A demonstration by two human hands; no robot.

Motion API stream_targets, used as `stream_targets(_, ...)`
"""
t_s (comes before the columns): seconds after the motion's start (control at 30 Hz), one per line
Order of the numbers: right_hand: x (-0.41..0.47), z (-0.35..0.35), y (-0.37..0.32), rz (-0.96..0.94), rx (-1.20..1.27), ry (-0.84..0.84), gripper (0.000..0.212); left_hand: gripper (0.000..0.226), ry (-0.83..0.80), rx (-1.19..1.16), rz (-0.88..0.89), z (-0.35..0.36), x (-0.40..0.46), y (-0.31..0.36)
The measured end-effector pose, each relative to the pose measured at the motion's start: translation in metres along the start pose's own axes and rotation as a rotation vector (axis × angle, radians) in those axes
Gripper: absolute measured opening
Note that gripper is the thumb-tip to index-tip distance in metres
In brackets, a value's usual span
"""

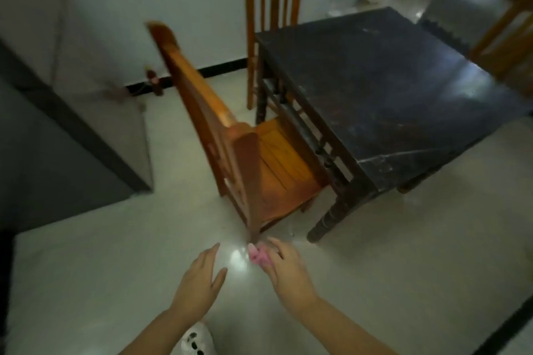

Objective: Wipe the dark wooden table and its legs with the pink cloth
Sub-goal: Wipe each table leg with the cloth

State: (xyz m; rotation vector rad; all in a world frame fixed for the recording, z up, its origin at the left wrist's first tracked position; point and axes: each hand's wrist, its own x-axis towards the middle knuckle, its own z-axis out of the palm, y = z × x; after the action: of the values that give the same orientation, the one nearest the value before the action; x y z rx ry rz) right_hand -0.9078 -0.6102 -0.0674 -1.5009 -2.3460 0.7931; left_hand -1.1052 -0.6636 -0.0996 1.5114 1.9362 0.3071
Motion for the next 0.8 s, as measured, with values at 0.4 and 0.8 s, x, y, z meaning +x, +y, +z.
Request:
stream_targets(0.4,0.155,0.016,-0.224,-0.139,-0.074,-0.189,0.069,0.075,0.239,0.144,-0.008,-0.244,0.008,-0.091)
stream_targets(0.8,0.390,-0.111,-0.343,-0.361,0.135,0.060,0.036,0.052,0.579,0.247,0.093,-0.465,0.166,-0.045)
